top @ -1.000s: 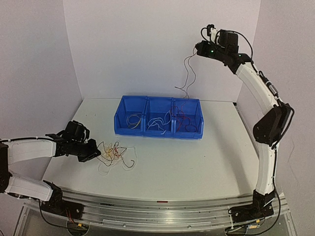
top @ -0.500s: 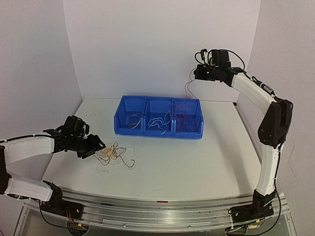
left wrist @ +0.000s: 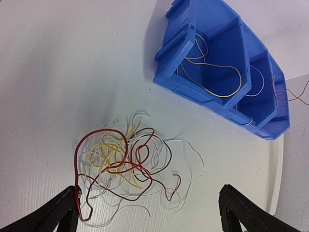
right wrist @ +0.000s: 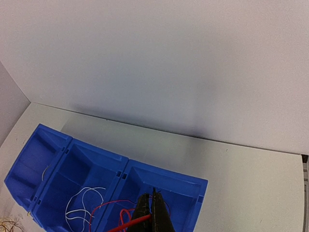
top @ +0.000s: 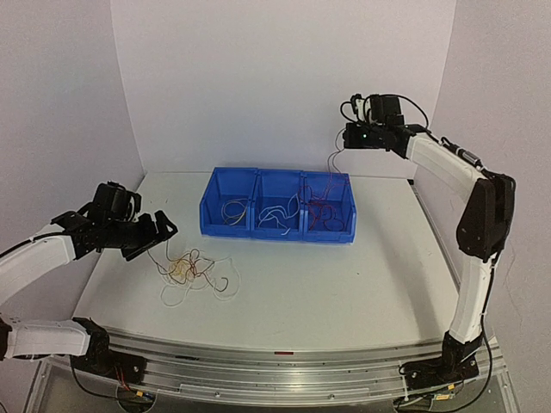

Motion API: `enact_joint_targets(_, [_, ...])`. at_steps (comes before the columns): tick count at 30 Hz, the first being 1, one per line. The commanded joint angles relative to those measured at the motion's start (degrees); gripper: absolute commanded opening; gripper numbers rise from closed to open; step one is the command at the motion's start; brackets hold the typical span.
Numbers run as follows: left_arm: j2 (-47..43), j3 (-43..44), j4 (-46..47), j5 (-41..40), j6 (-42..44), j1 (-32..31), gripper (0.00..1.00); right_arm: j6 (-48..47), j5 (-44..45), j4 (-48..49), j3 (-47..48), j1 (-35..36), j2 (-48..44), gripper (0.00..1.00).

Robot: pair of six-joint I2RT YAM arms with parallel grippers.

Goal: Untangle the cables

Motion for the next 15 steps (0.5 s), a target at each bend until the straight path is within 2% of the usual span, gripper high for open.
enact_joint_targets(1, [-1.58, 3.15, -1.93, -1.48, 0.99, -0.11, 1.00, -5.30, 0.43, 1.42, -0.02, 0.62, 1.39, 0.00])
enact_joint_targets(11, [0.24, 2.02, -1.59, 0.52, 0.16, -0.09, 1.00, -13.24, 5.31, -0.10, -2.31, 4.67, 8.01, 0.00])
enact_joint_targets(15, [0.19, 1.58, -2.06, 0.48, -0.09, -0.09, 1.00, -11.76, 7.75, -0.83, -3.45, 5.56, 9.98, 0.00])
